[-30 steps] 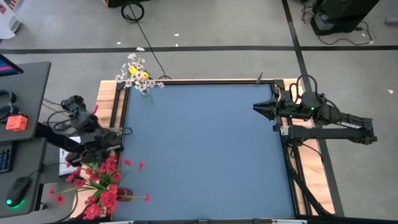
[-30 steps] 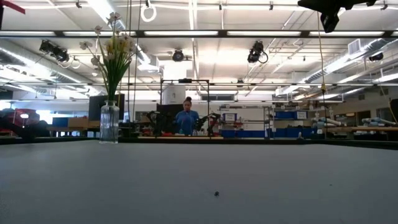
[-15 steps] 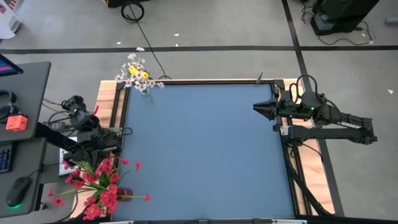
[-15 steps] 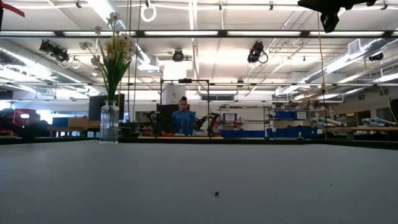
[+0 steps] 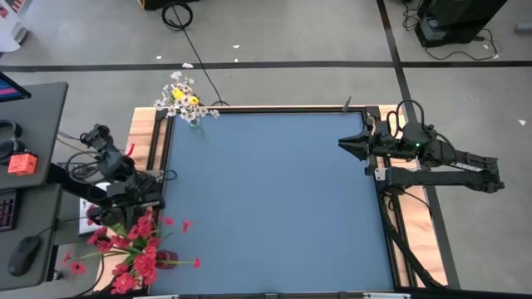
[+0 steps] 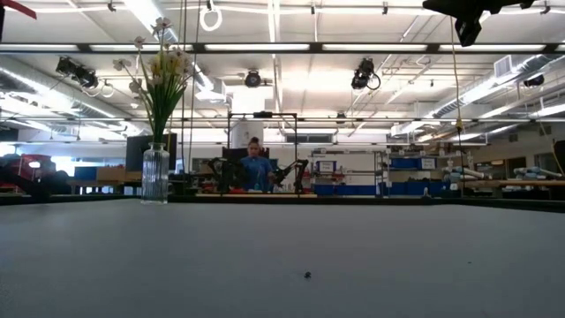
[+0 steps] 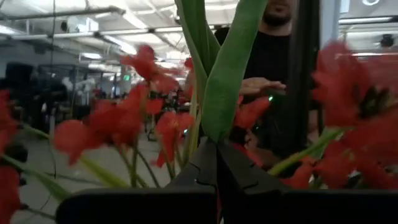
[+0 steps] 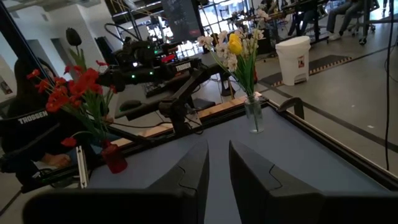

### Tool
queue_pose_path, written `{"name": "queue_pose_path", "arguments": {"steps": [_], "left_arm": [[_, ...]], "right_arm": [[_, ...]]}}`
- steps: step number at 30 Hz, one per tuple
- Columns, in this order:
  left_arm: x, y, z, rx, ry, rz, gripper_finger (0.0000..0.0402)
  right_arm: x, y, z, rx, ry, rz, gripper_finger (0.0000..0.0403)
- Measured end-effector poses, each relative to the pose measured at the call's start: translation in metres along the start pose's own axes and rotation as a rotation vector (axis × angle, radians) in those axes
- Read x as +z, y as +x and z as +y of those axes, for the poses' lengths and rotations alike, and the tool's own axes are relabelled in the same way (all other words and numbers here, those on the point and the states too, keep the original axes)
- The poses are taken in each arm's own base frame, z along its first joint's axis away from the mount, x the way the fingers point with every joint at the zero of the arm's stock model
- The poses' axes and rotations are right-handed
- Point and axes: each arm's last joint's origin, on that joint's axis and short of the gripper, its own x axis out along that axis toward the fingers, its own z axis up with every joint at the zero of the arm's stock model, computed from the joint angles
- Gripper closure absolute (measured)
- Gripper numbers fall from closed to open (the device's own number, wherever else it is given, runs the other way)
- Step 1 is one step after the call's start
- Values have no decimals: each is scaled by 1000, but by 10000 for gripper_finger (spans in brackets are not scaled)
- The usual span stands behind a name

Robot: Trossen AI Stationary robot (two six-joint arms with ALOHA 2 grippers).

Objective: Sort flowers into vase by color
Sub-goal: Put the black flower into the red vase

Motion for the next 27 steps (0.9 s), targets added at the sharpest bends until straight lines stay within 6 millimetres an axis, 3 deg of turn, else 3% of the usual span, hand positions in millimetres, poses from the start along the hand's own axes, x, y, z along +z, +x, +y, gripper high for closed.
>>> {"name": "queue_pose_path", "arguments": {"steps": [27], "left_arm": [[-7,17,-1,-36,11,29,401]], "right_arm": [[0,0,0,0,0,0,330]]}}
